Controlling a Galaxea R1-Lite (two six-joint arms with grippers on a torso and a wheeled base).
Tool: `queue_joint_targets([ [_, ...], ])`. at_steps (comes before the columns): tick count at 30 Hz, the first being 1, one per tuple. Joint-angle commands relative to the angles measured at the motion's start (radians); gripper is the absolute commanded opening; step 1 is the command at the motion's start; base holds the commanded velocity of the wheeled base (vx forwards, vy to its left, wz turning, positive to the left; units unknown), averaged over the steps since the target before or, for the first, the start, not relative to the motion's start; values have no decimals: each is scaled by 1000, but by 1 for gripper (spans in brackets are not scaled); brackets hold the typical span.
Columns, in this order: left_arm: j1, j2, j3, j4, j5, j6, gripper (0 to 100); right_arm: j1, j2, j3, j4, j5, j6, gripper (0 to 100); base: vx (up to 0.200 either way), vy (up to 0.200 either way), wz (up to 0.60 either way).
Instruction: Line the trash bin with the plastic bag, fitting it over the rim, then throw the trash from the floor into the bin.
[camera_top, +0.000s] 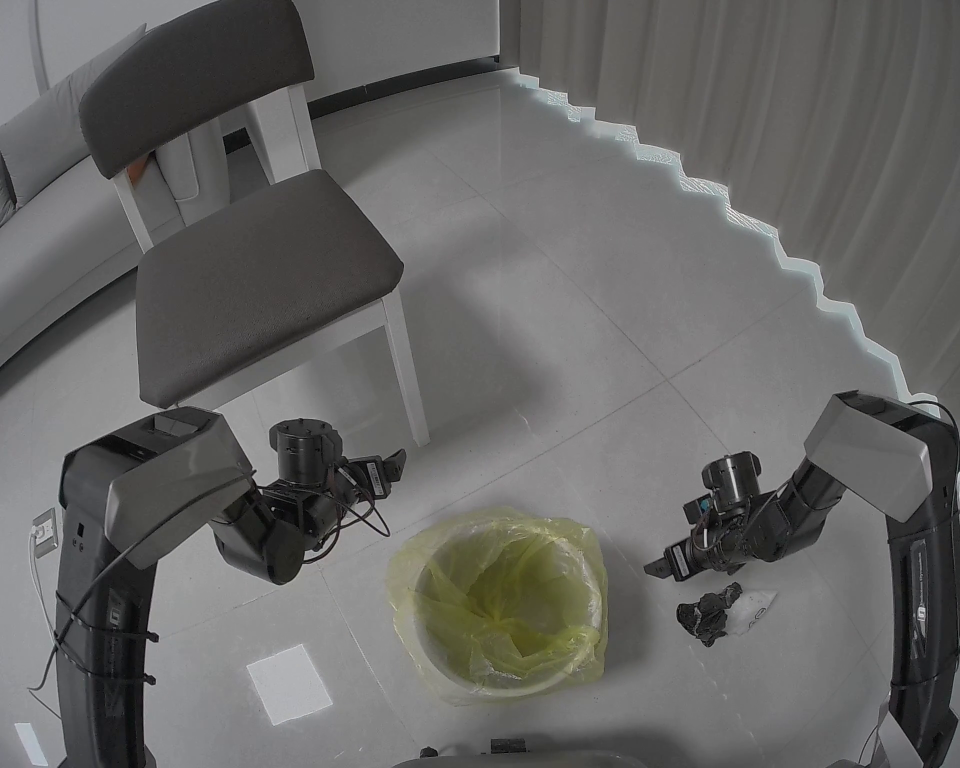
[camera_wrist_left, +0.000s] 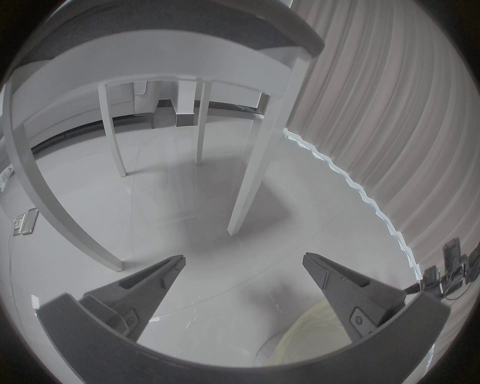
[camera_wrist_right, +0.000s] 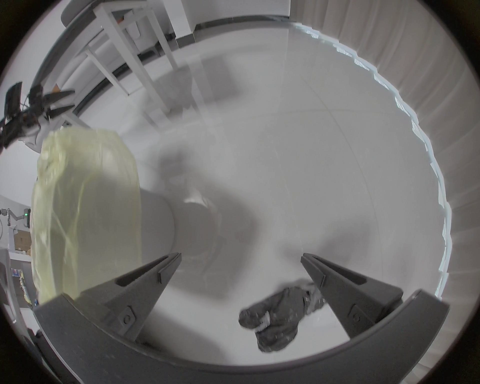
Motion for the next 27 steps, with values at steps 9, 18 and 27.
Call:
queue_joint_targets([
  [9, 11, -162, 243, -125, -38, 3, 100, -34, -21, 192, -105, -16, -52, 100, 0, 0, 0],
  [18, 6, -240, 364, -179, -134, 22, 100, -34, -22, 202, -112, -17, -52, 100, -133, 0, 0],
  [27, 1, -225, 356, -255, -130, -8, 100, -19, -21, 196, -106, -22, -54, 100, -67, 0, 0],
])
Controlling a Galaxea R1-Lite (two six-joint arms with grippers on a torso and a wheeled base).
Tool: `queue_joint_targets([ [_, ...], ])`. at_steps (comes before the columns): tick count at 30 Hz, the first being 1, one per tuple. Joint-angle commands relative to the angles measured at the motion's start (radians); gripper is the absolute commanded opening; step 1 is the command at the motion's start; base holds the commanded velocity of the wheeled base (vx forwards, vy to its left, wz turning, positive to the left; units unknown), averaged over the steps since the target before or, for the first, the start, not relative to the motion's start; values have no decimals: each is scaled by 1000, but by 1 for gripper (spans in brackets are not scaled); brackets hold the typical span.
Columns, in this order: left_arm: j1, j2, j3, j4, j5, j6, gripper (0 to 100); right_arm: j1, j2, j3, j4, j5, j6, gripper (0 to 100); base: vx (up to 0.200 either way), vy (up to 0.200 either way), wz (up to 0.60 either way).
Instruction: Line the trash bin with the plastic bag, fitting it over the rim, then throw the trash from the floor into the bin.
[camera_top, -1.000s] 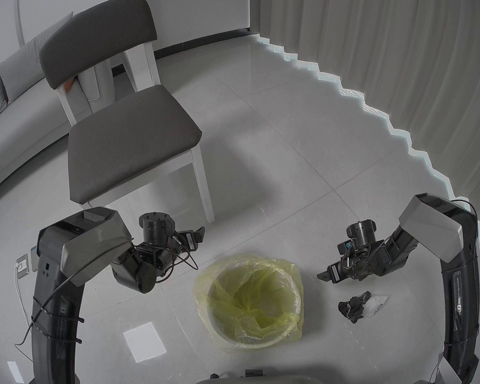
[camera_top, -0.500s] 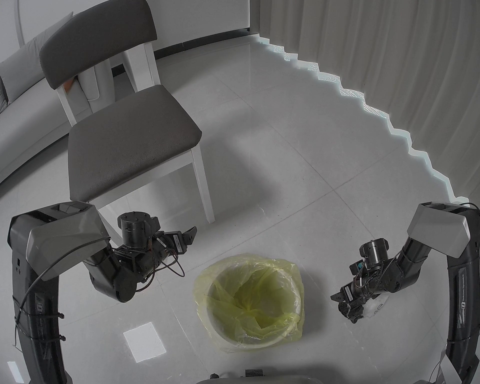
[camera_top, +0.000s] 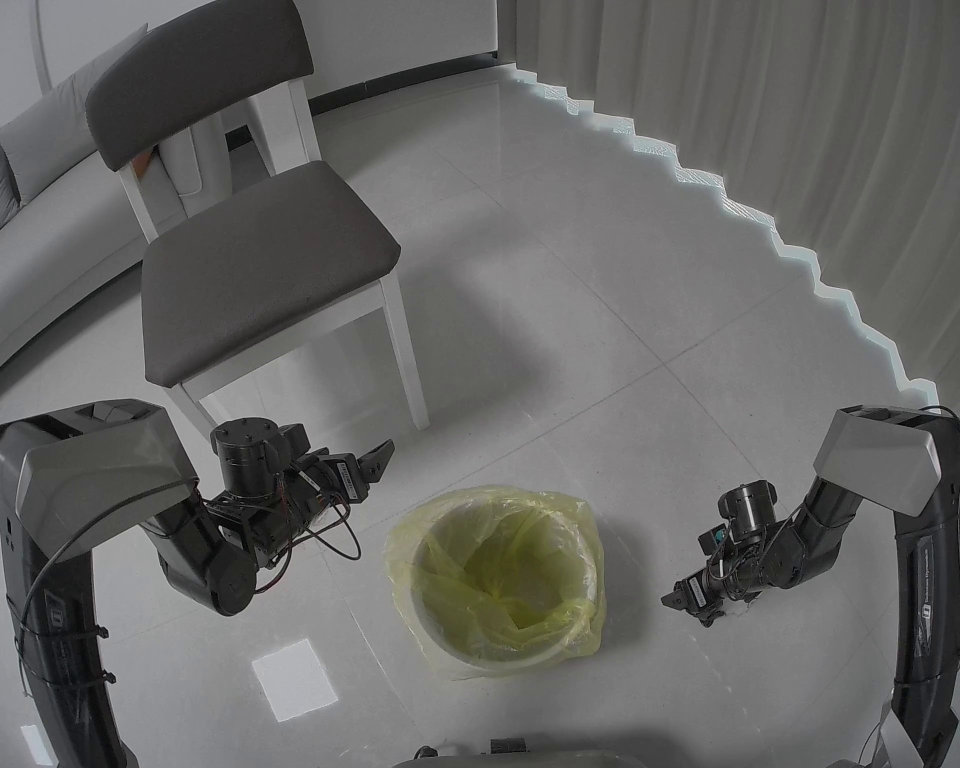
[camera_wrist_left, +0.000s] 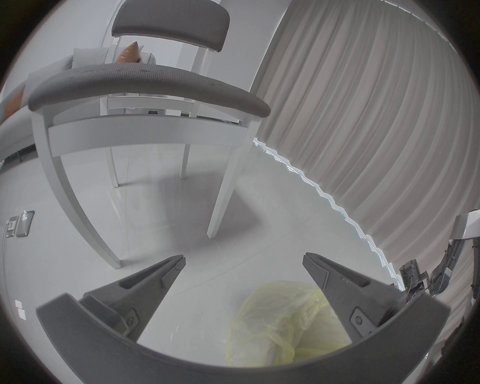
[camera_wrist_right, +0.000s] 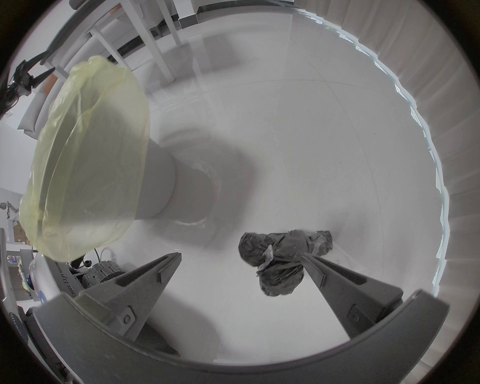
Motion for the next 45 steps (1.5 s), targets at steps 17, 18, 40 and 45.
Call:
queue_joint_targets([
  [17, -14, 45, 29, -96, 3, 3, 100, -9, 7, -168, 41, -66, -78, 100, 0, 0, 0],
  [18, -14, 45, 29, -96, 3, 3, 100, -13, 7, -195, 57, -73, -99, 100, 0, 0, 0],
  [40, -22, 85, 121, -192, 8, 6, 100, -43, 145, -632, 546, -114, -296, 100, 0, 0, 0],
  [45, -22, 91, 146, -192, -1, 9, 100, -56, 142, -634, 646, -116, -317, 100, -120, 0, 0],
])
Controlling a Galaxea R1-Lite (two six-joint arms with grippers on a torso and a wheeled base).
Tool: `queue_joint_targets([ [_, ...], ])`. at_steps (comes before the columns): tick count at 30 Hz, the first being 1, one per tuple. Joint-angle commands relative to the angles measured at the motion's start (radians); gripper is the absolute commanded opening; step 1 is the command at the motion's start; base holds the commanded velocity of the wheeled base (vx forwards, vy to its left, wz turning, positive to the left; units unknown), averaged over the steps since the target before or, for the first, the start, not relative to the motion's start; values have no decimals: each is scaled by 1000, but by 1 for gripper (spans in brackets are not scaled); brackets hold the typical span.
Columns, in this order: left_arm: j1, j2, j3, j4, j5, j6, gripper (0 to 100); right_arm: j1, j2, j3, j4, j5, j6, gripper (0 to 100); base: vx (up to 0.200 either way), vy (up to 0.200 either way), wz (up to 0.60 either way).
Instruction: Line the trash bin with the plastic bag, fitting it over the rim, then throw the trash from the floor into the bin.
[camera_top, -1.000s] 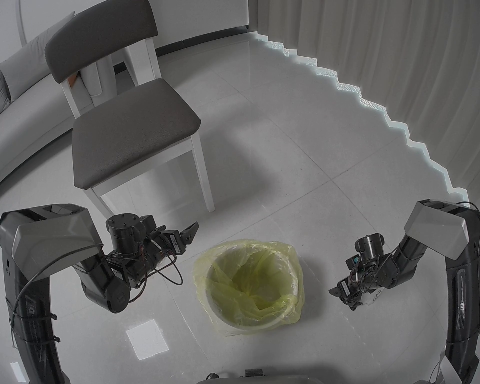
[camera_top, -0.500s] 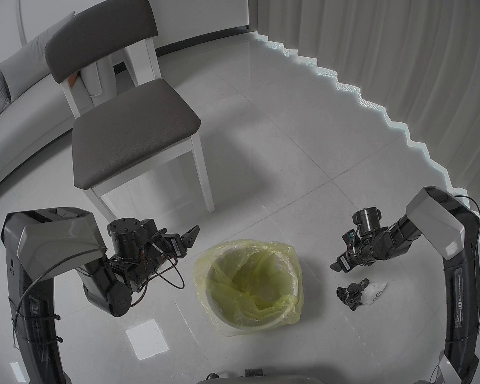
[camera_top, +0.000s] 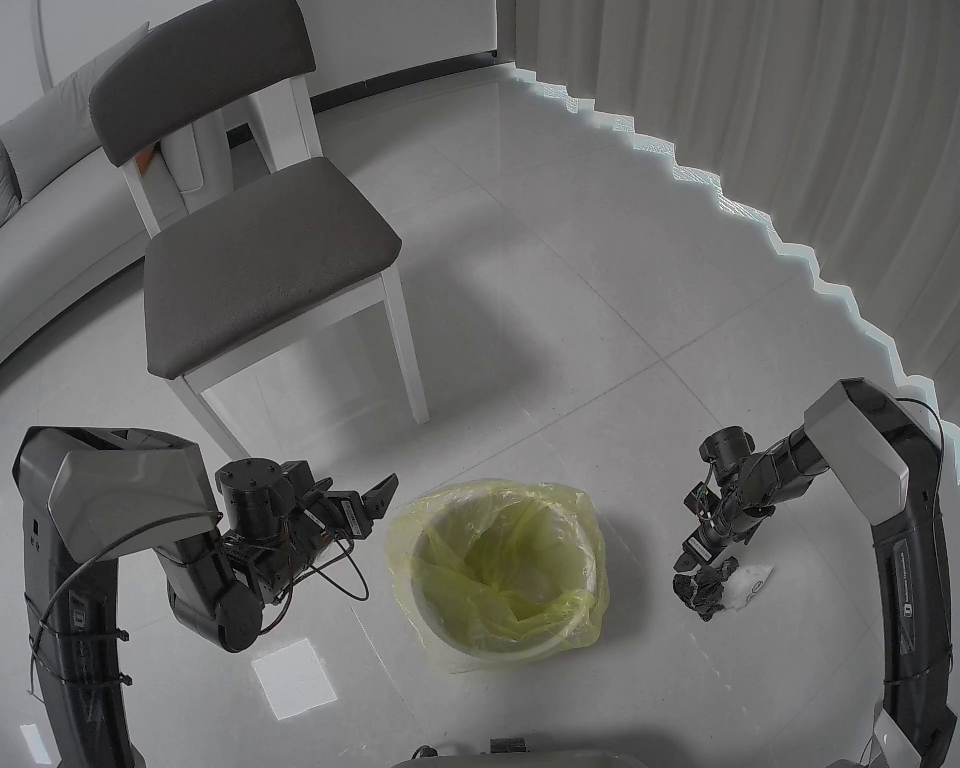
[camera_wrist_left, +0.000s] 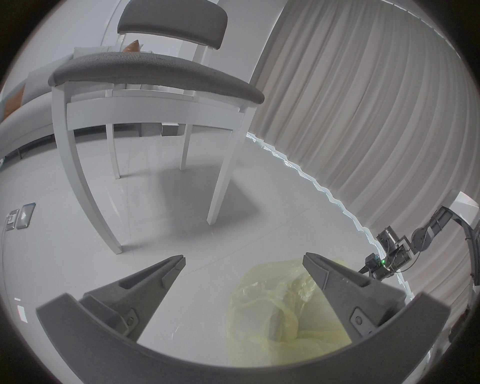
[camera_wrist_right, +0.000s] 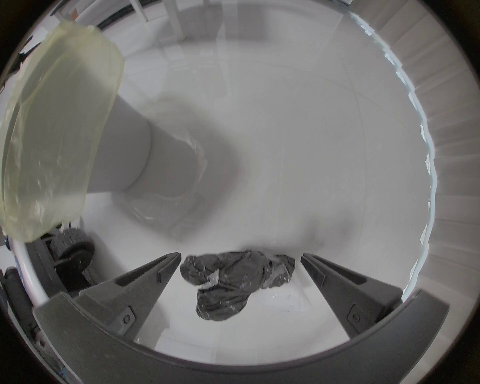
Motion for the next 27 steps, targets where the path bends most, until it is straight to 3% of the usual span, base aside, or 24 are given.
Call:
queue_joint_targets([
  [1, 0, 15, 20, -1, -7, 1, 100, -15, 6, -8, 15, -2, -5, 100, -200, 0, 0],
  [6, 1, 18, 8, -7, -10, -9, 100, -15, 4, -10, 15, -2, -7, 100, -200, 0, 0],
  [10, 1, 36, 2, -35, -8, -10, 100, -6, 10, -41, 15, -2, -13, 100, 0, 0, 0],
  [16, 6, 70, -33, -42, -1, -10, 100, 31, 76, -217, 78, -2, -23, 100, 0, 0, 0],
  [18, 7, 75, -29, -44, 2, -10, 100, 59, 105, -327, 222, -2, -19, 100, 0, 0, 0],
  [27, 23, 90, 11, -115, 7, -10, 100, 77, 185, -485, 515, -2, -19, 100, 0, 0, 0],
])
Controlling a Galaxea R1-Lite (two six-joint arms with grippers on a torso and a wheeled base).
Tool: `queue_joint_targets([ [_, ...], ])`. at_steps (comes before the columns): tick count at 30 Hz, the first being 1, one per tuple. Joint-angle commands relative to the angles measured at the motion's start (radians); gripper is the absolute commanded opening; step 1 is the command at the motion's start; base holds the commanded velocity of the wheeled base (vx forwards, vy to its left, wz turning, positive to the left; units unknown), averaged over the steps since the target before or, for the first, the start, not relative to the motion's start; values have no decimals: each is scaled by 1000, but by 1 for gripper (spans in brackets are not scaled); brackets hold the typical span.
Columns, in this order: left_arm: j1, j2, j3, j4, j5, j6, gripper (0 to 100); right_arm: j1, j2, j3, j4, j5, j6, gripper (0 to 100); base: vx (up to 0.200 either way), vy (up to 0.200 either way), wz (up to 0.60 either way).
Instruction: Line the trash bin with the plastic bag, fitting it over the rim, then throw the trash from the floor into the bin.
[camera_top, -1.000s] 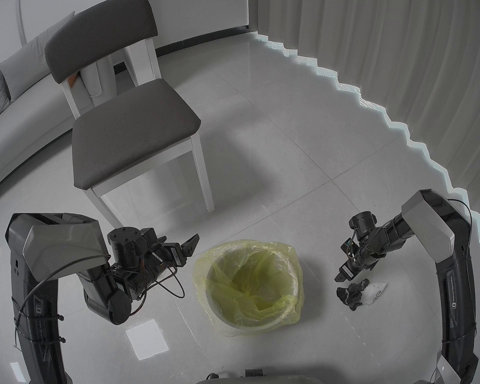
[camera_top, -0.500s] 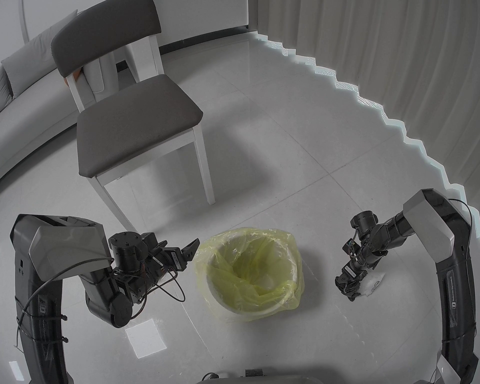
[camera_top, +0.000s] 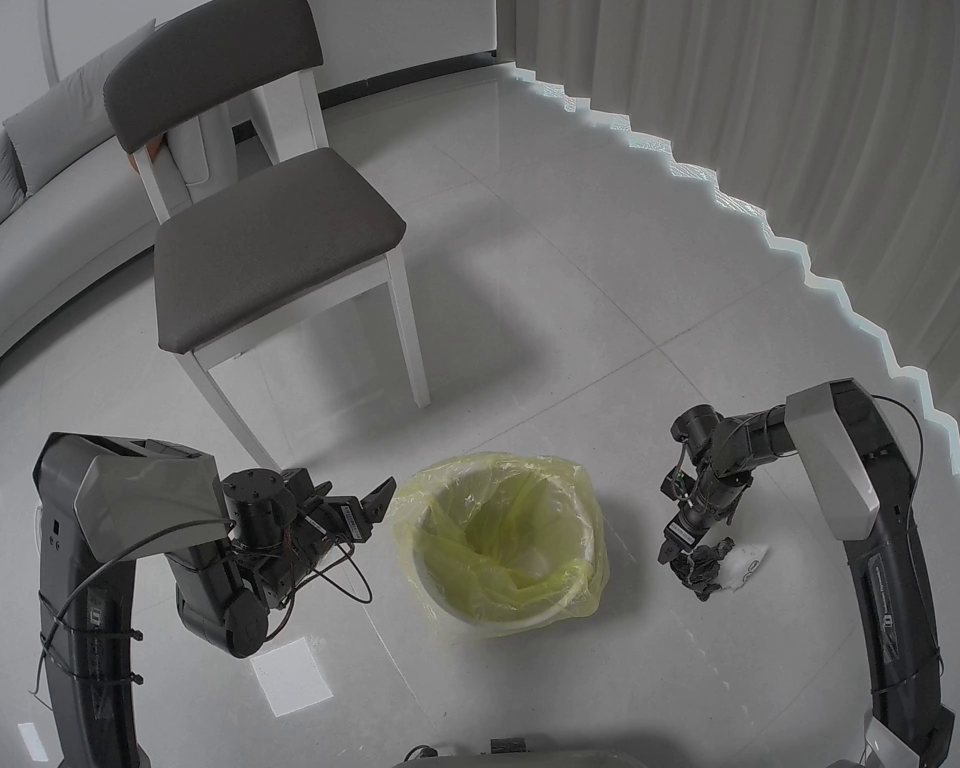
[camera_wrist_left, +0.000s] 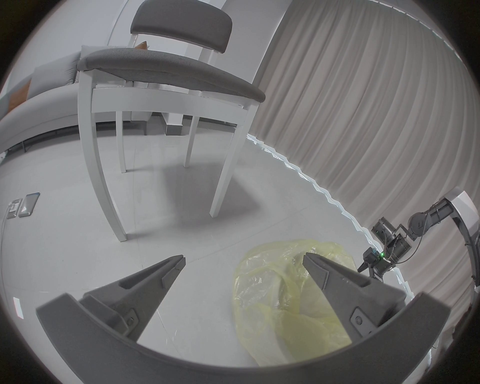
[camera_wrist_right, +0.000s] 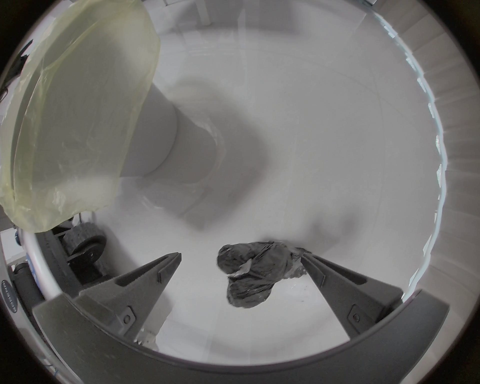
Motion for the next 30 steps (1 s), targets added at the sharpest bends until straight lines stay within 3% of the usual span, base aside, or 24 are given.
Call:
queue_joint_targets([
  [1, 12, 26, 20, -35, 3, 0, 100, 21, 88, -91, 113, 0, -1, 100, 0, 0, 0],
  [6, 12, 52, 10, -43, 3, 0, 100, 18, 215, -91, 190, -38, -2, 100, 0, 0, 0],
  [16, 10, 63, 7, -54, 6, 0, 100, 11, 263, -91, 203, -28, -13, 100, 0, 0, 0],
  [19, 12, 54, 16, -54, 6, 0, 100, 9, 192, -91, 147, -12, -7, 100, 0, 0, 0],
  [25, -1, 58, 11, -54, 5, -3, 100, -3, 111, -91, -260, 2, -31, 100, 0, 0, 0],
  [30, -10, 57, 14, -54, 5, -3, 100, -34, 66, -73, -300, 6, -99, 100, 0, 0, 0],
])
